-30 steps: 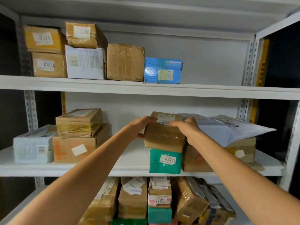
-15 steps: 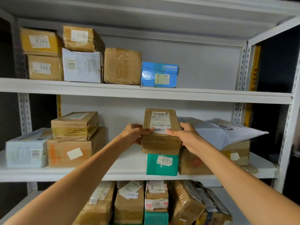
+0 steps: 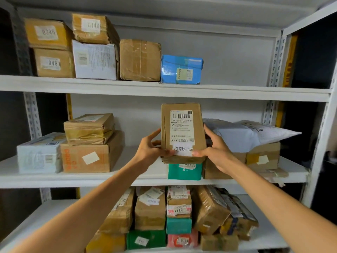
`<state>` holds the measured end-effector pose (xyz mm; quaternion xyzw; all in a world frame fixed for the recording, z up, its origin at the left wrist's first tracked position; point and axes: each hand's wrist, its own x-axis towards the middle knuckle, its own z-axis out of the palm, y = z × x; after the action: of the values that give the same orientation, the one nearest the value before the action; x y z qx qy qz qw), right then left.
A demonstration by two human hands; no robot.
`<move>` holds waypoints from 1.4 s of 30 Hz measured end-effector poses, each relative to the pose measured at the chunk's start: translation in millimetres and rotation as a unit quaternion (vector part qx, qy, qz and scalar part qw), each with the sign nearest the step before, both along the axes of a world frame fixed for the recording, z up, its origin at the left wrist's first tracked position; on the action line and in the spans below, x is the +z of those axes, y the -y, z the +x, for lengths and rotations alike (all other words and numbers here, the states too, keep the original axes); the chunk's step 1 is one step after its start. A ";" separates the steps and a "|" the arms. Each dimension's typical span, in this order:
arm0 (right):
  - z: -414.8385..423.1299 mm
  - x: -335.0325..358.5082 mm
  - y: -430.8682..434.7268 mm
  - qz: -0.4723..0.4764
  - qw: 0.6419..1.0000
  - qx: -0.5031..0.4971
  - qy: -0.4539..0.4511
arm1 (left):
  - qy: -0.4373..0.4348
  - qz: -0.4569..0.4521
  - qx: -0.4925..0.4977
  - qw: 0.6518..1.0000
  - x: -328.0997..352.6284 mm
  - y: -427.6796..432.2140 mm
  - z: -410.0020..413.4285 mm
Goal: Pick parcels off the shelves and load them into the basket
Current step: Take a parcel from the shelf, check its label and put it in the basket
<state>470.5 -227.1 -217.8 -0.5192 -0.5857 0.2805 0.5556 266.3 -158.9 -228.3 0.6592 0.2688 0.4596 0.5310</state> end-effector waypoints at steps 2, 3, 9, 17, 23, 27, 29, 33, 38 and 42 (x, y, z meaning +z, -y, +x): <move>-1.7 -6.1 4.4 0.019 1.000 0.003 -0.001 | 0.011 0.011 -0.005 1.000 -4.6 1.0 0.5; -1.7 -7.6 5.9 0.030 1.000 -0.002 0.001 | 0.019 0.016 -0.007 1.000 -5.6 1.9 1.4; 5.3 13.1 20.5 0.110 0.993 -0.032 0.031 | 0.095 0.071 -0.047 0.992 12.3 5.6 11.9; 46.7 41.8 66.8 0.129 0.978 -0.151 0.067 | 0.111 0.105 -0.135 0.979 38.3 16.1 73.3; 107.0 29.2 164.9 0.120 0.947 -0.287 0.076 | 0.101 0.090 -0.259 0.956 27.5 59.1 187.8; 141.9 14.2 243.8 0.092 0.914 -0.385 0.087 | 0.101 0.076 -0.338 0.932 16.3 117.5 267.2; 158.0 9.7 282.0 0.076 0.887 -0.442 0.111 | 0.093 0.077 -0.380 0.917 14.5 150.7 304.2; 177.3 0.5 362.2 0.067 0.828 -0.543 0.126 | 0.070 0.076 -0.461 0.881 8.8 224.3 370.3; 168.6 -14.8 470.0 0.065 0.751 -0.649 0.100 | 0.051 0.073 -0.580 0.810 -2.0 334.3 422.4; 141.9 -26.1 557.9 0.034 0.675 -0.734 0.069 | 0.045 0.072 -0.672 0.735 -8.8 431.4 443.6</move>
<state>612.4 -785.0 -243.9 -0.7809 -0.0621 -0.2735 0.5582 709.9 -590.3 -237.2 0.6830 -0.3022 0.0297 0.6643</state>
